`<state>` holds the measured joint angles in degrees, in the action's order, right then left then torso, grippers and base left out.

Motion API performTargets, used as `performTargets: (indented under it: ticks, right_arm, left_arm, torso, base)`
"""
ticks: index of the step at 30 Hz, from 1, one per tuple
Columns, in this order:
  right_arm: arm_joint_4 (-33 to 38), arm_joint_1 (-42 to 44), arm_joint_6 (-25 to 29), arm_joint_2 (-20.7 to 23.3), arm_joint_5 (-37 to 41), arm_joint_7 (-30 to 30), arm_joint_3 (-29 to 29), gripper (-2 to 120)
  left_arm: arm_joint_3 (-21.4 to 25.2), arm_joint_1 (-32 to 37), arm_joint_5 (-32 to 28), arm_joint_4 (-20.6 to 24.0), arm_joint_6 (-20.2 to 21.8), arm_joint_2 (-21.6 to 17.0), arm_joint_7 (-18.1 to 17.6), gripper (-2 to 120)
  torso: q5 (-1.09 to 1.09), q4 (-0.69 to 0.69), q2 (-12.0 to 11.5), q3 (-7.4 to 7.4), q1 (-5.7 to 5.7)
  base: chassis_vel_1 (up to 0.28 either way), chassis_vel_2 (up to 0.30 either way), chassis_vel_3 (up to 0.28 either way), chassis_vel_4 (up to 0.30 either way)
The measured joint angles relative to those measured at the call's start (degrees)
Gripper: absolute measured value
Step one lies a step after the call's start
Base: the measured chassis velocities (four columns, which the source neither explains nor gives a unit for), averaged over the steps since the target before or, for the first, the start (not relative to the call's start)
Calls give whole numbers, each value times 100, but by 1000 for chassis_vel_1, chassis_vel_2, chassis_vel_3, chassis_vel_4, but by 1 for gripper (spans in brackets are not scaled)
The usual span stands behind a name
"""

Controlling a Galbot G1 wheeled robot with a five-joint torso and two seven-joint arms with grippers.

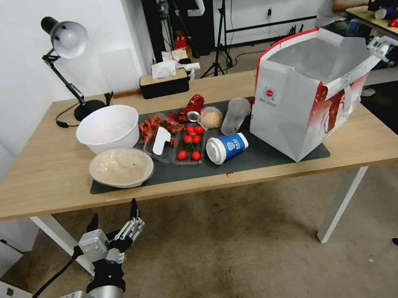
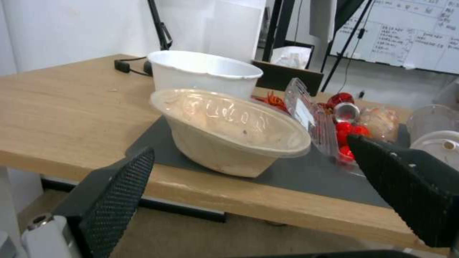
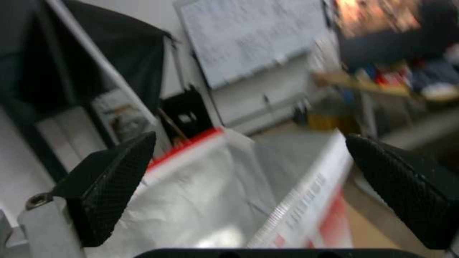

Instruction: Pick up the food delivery bag from the floor and place it on the table.

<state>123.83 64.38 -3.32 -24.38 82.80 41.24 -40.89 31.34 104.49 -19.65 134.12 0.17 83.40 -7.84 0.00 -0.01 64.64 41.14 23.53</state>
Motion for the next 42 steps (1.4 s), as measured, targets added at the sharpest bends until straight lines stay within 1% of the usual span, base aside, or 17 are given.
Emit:
performTargets:
  ticks: [2, 3, 5, 7, 10, 15, 25, 30, 31, 33, 35, 37, 39, 40, 41, 42]
  right_arm:
    - [22, 181, 265, 7, -518, -522, -7, 100]
    - [22, 181, 265, 7, -518, -522, -7, 100]
    - [55, 310, 452, 4, -985, -969, 0, 100]
    - [62, 328, 489, 1, -1084, -1064, 12, 100]
    - [73, 411, 640, -6, -1467, -1400, 66, 100]
    - [55, 522, 740, 8, -1653, -1647, 85, 100]
    - [54, 534, 753, 61, -1625, -1757, 89, 100]
    - [19, 602, 926, 59, -1901, -2066, 102, 100]
    - [15, 718, 1127, 36, -2177, -2453, 96, 100]
    - [17, 732, 1145, 34, -2200, -2490, 93, 100]
    - [65, 870, 1289, 0, -2407, -2799, 58, 100]
    - [91, 915, 1322, -10, -2461, -2867, 44, 100]
    - [251, 1141, 1438, -120, -2707, -3121, 13, 100]
    - [251, 1141, 1438, -120, -2707, -3121, 13, 100]
    - [364, 1251, 1464, -201, -2817, -3174, 14, 100]
    - [608, 1469, 1482, -391, -3077, -3185, 60, 100]
  left_arm:
    - [16, 6, -4, 20, -9, 0, -39, 100]
    - [16, 6, -4, 20, -9, 0, -39, 100]
    - [35, 19, -7, 50, -26, 3, -66, 100]
    - [41, 22, -7, 57, -33, 5, -71, 100]
    - [54, 30, -8, 89, -47, 20, -77, 100]
    - [57, 28, -8, 97, -60, 33, -81, 100]
    - [59, 23, -5, 104, -61, 36, -99, 100]
    - [87, 18, 26, 115, -73, 30, -63, 100]
    - [124, 5, 63, 130, -86, 24, -20, 100]
    - [127, 4, 67, 133, -86, 23, -17, 100]
    - [154, -7, 124, 153, -87, 14, 6, 100]
    - [160, -9, 145, 156, -88, 13, 7, 100]
    - [183, -15, 238, 190, -86, -3, -6, 100]
    - [183, -15, 238, 190, -86, -3, -6, 100]
    - [200, -14, 283, 209, -81, -11, -16, 100]
    - [215, -3, 332, 246, -77, -28, -34, 100]
  torso:
    - [-1, 0, 0, 0, 0]
    - [-1, 0, 0, 0, 0]
    - [-1, 0, 0, 0, 0]
    - [-1, 0, 0, 0, 0]
    - [-1, 1, 0, 0, 0]
    - [0, 0, 0, 0, 0]
    - [-1, 0, 0, 0, 0]
    - [0, 0, 0, 0, 0]
    - [-1, 0, 0, 0, 0]
    - [-1, 1, 0, 0, 0]
    - [-1, 1, 0, 0, 0]
    - [-1, 1, 0, 0, 0]
    - [-1, 0, 0, 0, 0]
    - [-1, 0, 0, 0, 0]
    - [-1, 0, 0, 0, 0]
    - [-2, 0, 0, 0, 0]
  base:
    - [0, 0, 0, 0]
    - [0, 0, 0, 0]
    - [0, 0, 0, 0]
    - [0, 0, 0, 0]
    - [0, 0, 0, 0]
    - [0, 0, 0, 0]
    - [0, 0, 0, 0]
    - [0, 0, 0, 0]
    - [0, 0, 0, 0]
    - [0, 0, 0, 0]
    - [0, 0, 0, 0]
    - [0, 0, 0, 0]
    - [0, 0, 0, 0]
    - [0, 0, 0, 0]
    - [0, 0, 0, 0]
    - [0, 0, 0, 0]
